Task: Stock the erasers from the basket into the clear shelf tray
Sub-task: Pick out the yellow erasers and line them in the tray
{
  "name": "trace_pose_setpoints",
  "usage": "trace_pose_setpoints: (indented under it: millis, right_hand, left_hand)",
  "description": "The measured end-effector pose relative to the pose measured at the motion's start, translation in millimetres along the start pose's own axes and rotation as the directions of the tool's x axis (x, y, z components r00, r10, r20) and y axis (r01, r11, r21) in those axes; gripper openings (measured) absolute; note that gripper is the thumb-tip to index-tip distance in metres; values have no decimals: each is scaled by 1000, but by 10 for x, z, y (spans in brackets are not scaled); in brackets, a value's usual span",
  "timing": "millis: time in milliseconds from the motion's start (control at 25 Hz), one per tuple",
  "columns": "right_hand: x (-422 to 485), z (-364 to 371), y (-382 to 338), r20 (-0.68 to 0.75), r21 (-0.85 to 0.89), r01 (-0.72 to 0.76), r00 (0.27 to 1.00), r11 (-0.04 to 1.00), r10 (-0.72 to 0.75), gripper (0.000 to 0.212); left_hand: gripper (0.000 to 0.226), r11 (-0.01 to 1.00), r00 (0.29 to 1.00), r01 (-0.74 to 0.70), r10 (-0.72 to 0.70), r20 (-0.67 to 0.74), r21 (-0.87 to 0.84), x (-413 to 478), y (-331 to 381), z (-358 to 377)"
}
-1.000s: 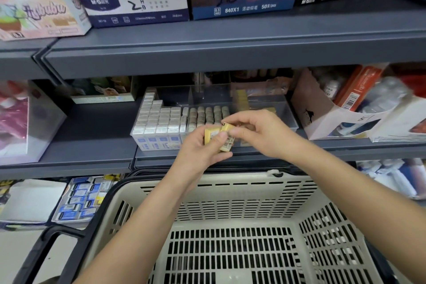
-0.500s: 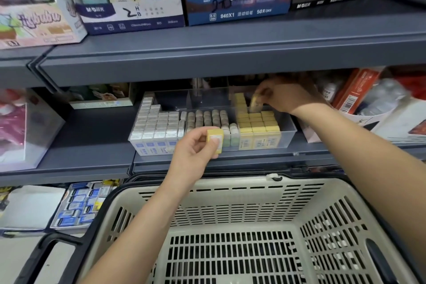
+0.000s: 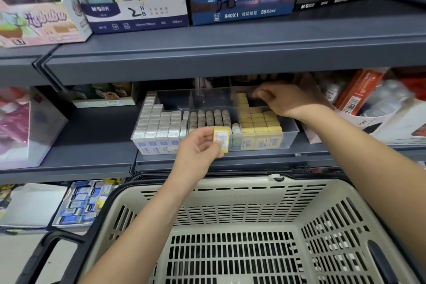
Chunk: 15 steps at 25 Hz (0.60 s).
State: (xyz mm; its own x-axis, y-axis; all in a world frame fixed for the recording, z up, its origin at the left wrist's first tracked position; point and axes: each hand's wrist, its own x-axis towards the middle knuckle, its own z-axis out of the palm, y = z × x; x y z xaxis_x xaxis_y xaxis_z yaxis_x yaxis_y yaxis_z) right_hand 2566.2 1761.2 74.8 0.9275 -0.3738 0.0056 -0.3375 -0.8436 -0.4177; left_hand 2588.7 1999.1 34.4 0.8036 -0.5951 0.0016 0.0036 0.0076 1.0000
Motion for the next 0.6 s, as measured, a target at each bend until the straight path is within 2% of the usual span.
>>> trace_pose_setpoints:
  millis: [80, 200, 280, 400, 520, 600]
  right_hand:
    - [-175, -9, -149, -125, 91, 37, 992, 995, -26, 24]
    - [-510, 33, -381, 24, 382, 119, 990, 916, -139, 11]
    - [-639, 94, -460, 95, 463, 153, 971, 873, -220, 6]
    - [-631, 91, -456, 107, 511, 103, 977, 854, -183, 10]
    - [-536, -23, -385, 80, 588, 41, 991, 808, -109, 12]
    - [-519, -53, -394, 99, 690, 41, 984, 723, -151, 15]
  left_hand:
    - [26, 1000, 1000, -4, 4, -2, -3, 14, 12, 33]
    - [24, 1000, 999, -10, 10, 33, -20, 47, 47, 102]
    - [24, 1000, 999, -10, 12, 53, -28, 52, 65, 145]
    - [22, 1000, 1000, -5, 5, 11, -2, 37, 77, 131]
    - [18, 989, 990, -66, 81, -114, 134, 69, 93, -2]
    - [12, 988, 997, -77, 80, -19, 135, 73, 124, -31]
